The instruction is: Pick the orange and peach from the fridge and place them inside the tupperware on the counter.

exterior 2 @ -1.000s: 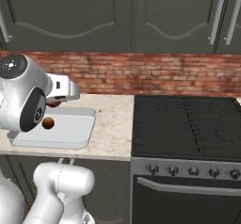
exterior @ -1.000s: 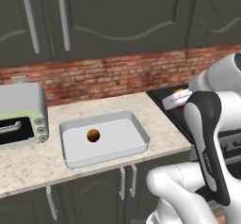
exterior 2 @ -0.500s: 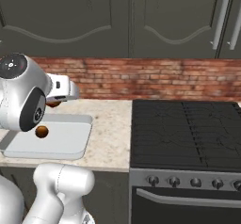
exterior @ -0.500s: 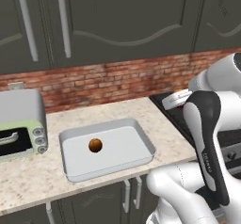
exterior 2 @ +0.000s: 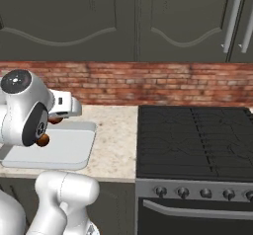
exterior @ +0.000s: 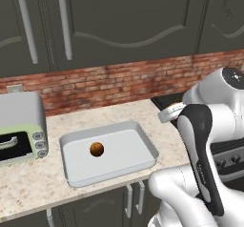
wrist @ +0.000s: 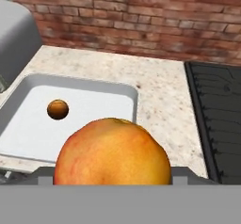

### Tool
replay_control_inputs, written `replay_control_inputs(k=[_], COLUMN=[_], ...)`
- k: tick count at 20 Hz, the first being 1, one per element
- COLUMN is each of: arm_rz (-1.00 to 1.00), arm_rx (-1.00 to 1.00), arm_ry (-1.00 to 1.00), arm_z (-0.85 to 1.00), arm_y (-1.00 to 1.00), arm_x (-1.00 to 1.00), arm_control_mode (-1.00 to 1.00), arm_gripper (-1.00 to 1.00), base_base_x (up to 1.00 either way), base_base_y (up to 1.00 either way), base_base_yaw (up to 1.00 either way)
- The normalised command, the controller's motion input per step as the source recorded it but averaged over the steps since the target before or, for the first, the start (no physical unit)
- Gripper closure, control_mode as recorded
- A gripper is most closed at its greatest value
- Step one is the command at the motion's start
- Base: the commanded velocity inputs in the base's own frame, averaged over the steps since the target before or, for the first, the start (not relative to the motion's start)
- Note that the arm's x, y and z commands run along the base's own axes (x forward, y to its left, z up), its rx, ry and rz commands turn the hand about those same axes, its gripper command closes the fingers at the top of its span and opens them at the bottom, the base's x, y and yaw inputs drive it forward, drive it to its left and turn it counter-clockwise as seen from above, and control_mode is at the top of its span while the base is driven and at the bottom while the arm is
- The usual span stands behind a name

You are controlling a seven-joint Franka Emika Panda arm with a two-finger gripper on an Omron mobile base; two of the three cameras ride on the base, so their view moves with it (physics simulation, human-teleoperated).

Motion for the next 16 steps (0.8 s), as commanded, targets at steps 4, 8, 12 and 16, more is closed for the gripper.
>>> replay_control_inputs(k=[4,8,12,16], arm_rz=[0.00,0.00,0.00,0.00], arm_rx=[0.03,0.09,0.08,0.05], arm_ry=[0.14,0.16,0.17,0.15], arm_z=[-0.86,-0.73,-0.62,-0.47], arm_y=[0.40,0.42,0.45,0.38], arm_x=[0.06,0.07,0.16,0.22], arm_control_mode=[-1.00,-1.00,-1.00,-1.00], arm_gripper=[1.00,1.00,1.00,1.00], base_base_x=[0.00,0.00,0.00,0.00], base_base_y=[0.00,0.00,0.00,0.00], base_base_yaw=[0.00,0.00,0.00,0.00])
